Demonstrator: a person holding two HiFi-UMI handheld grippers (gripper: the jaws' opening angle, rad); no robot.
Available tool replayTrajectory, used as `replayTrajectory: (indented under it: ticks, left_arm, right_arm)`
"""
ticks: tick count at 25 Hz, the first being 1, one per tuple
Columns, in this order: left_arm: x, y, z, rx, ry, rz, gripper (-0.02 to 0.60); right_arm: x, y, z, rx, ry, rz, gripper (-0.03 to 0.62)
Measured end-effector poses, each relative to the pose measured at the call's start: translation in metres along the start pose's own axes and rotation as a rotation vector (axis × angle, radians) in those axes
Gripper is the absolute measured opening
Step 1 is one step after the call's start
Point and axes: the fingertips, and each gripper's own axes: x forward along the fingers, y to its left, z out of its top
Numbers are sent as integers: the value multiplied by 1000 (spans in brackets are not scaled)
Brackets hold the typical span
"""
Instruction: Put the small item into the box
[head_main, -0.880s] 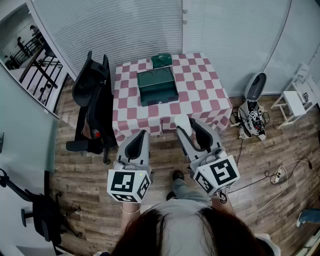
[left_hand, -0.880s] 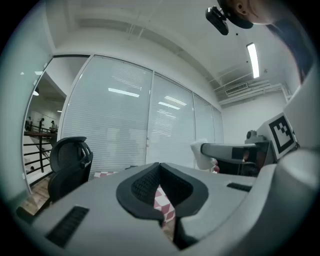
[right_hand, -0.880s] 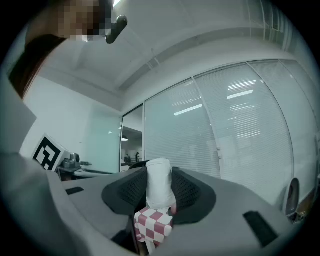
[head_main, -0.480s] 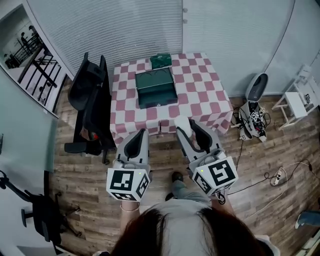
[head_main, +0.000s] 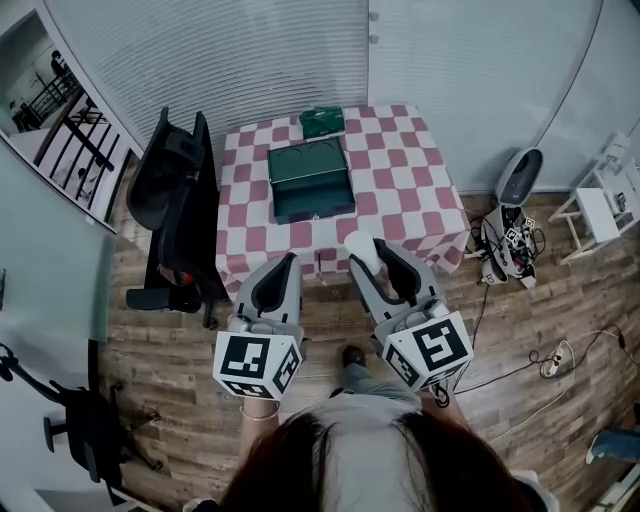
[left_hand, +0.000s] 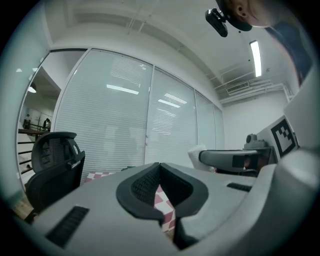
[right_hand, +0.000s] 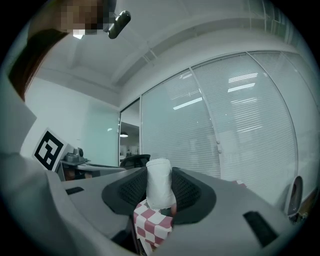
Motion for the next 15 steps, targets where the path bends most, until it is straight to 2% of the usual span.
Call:
replayTrajectory:
  ticks: [15]
  left_arm:
    - [59, 9, -2, -1, 18, 44, 8]
  right_arm:
    - [43, -39, -9, 9, 17, 84, 170]
